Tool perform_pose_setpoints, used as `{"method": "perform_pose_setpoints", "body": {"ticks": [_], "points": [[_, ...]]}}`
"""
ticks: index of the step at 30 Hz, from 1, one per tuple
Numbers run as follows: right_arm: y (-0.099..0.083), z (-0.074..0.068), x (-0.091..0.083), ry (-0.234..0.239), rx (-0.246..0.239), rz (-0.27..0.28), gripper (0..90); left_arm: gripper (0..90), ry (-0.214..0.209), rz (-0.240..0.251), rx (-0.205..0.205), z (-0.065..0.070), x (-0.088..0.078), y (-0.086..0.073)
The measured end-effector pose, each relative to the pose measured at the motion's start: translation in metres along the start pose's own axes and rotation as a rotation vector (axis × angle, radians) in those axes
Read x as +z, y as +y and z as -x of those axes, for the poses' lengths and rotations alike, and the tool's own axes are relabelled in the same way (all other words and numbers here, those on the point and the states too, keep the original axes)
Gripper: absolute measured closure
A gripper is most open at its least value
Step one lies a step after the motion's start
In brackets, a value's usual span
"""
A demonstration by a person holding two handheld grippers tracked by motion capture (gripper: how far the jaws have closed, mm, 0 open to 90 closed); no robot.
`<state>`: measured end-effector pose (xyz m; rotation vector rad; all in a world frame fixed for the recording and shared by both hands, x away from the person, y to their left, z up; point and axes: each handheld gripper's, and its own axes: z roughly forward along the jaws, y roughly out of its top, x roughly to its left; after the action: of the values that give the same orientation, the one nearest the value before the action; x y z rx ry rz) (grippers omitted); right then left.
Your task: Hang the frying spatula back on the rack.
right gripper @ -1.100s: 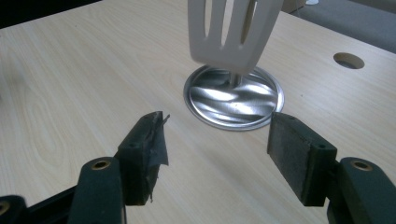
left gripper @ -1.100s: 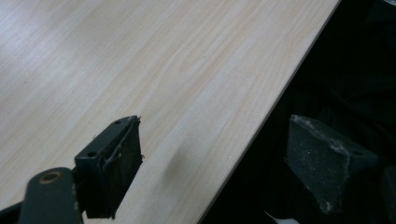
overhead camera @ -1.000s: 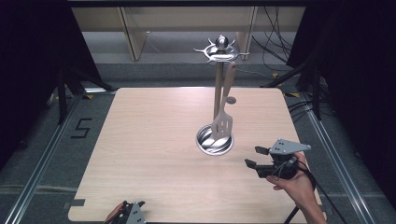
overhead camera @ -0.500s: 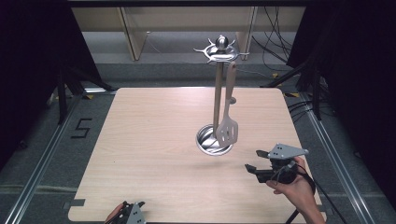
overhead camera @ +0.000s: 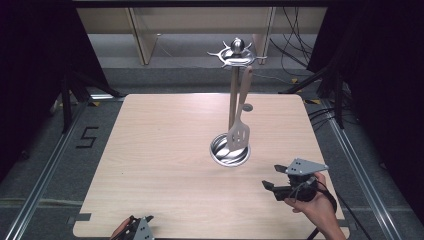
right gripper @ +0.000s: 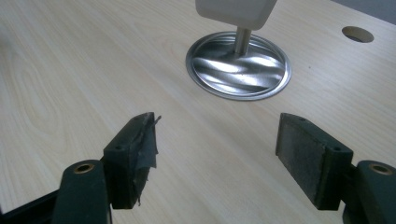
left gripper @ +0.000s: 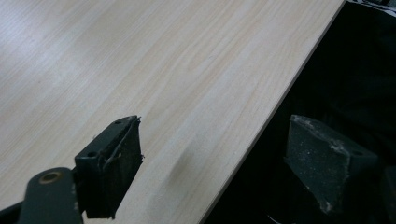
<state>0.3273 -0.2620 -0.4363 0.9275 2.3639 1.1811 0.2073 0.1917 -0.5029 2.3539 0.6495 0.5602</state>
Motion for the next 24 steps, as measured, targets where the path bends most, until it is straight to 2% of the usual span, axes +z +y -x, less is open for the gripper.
{"method": "perform_pose_setpoints", "body": {"ticks": [1,4,5,7,8,9,11,12,13,14,15,16,17,18,20,21,22,24], "points": [[-0.001,0.001,0.000,0.001,-0.013,-0.004,29.5,17.7,0.002,0.001,0.000,0.000,0.000,0.000],[-0.005,-0.002,0.002,-0.003,-0.003,-0.001,29.1,17.7,-0.004,0.009,-0.004,-0.001,0.001,0.000],[-0.006,-0.001,0.003,0.006,-0.025,0.001,28.9,17.7,-0.003,0.009,-0.004,-0.001,0.001,0.000],[-0.009,-0.004,0.003,0.003,0.001,-0.005,28.7,17.7,0.000,0.001,-0.001,-0.001,0.000,0.000],[-0.010,-0.004,0.004,0.003,-0.019,0.001,28.6,17.7,0.000,0.002,-0.001,-0.001,0.000,0.000],[-0.012,-0.005,0.005,0.016,-0.008,-0.008,28.6,17.7,-0.001,0.001,0.000,-0.001,0.000,0.000],[-0.015,-0.006,0.006,0.011,-0.025,-0.001,28.4,17.7,0.007,-0.001,0.003,0.000,0.000,0.000],[-0.017,-0.008,0.005,0.018,0.001,-0.011,28.4,17.7,0.006,-0.002,0.004,0.000,0.000,0.000],[-0.017,-0.007,0.005,0.022,-0.028,-0.006,28.4,17.7,0.005,-0.001,0.005,0.000,0.000,0.000],[-0.019,-0.010,0.005,0.017,0.004,-0.010,28.3,17.7,0.008,-0.001,0.005,0.000,0.000,0.000],[-0.020,-0.009,0.005,0.025,-0.003,-0.015,28.1,17.7,0.008,-0.001,0.005,0.000,0.000,0.000],[-0.023,-0.009,0.005,0.008,-0.016,-0.002,28.0,17.7,0.003,0.003,0.000,0.000,0.000,0.000],[-0.024,-0.011,0.004,0.021,0.016,-0.022,27.9,17.7,0.005,0.002,0.000,0.000,0.000,0.000],[-0.026,-0.009,0.005,0.027,-0.008,-0.008,27.6,17.7,0.005,0.003,-0.001,0.000,0.000,0.000],[-0.028,-0.009,0.003,0.013,-0.003,-0.008,27.2,17.7,0.005,0.002,0.000,0.000,0.000,0.000],[-0.030,-0.011,0.001,0.018,0.026,-0.019,27.1,17.7,0.006,0.002,0.000,0.000,0.000,0.000],[-0.031,-0.010,0.001,0.005,0.004,-0.002,27.1,17.7,0.006,0.002,0.000,0.000,0.000,0.000],[-0.034,-0.010,-0.002,0.013,0.012,-0.008,26.8,17.7,0.005,0.002,0.001,0.000,0.000,0.000]]}}
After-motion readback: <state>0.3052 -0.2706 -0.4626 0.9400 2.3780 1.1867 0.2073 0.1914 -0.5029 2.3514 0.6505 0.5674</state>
